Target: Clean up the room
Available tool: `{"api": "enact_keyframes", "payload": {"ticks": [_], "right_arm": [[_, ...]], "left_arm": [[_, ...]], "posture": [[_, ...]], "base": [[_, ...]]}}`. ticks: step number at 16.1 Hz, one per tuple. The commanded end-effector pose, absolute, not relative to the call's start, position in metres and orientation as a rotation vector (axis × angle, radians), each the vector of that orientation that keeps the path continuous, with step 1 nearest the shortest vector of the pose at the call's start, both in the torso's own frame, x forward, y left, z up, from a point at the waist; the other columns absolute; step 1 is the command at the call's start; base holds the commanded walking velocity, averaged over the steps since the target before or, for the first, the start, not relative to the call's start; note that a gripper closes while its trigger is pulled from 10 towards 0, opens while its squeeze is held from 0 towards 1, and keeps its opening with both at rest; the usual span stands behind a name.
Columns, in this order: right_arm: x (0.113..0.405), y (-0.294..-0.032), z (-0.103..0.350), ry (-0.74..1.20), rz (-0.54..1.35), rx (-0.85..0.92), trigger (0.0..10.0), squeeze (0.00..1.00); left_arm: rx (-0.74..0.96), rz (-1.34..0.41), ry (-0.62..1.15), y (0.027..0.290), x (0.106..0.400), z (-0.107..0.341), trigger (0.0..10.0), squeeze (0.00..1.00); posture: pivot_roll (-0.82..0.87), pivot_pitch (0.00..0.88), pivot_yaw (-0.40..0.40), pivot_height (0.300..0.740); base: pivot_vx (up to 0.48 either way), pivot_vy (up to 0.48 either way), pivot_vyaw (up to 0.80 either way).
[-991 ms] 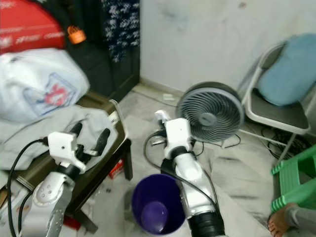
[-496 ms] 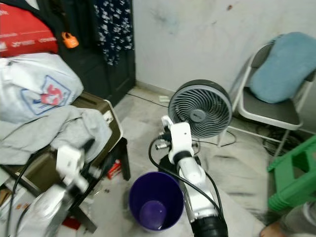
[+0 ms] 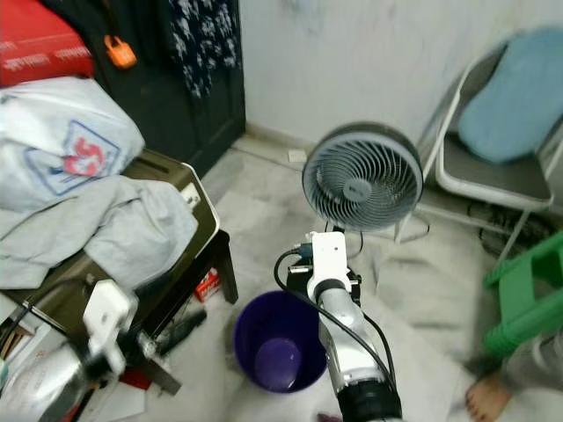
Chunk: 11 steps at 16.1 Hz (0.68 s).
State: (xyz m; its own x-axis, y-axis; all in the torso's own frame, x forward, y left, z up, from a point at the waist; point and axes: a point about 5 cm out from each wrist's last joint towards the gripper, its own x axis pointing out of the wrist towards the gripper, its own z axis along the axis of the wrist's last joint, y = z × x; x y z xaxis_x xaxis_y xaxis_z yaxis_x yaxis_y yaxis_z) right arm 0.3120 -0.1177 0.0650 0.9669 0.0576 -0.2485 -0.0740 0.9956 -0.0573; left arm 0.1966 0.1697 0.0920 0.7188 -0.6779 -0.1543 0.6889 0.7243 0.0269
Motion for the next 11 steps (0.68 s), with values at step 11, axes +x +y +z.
{"api": "enact_keyframes", "payload": {"ticks": [11], "right_arm": [[0.333, -0.087, 0.051, 0.350, -0.003, -0.062, 10.0, 0.00]], "left_arm": [[0.085, -0.946, 0.257, 0.163, 0.141, 0.119, 10.0, 0.00]], "posture": [[0.24, 0.375, 0.101, 0.740]], "base": [[0.000, 0.000, 0.00]]}}
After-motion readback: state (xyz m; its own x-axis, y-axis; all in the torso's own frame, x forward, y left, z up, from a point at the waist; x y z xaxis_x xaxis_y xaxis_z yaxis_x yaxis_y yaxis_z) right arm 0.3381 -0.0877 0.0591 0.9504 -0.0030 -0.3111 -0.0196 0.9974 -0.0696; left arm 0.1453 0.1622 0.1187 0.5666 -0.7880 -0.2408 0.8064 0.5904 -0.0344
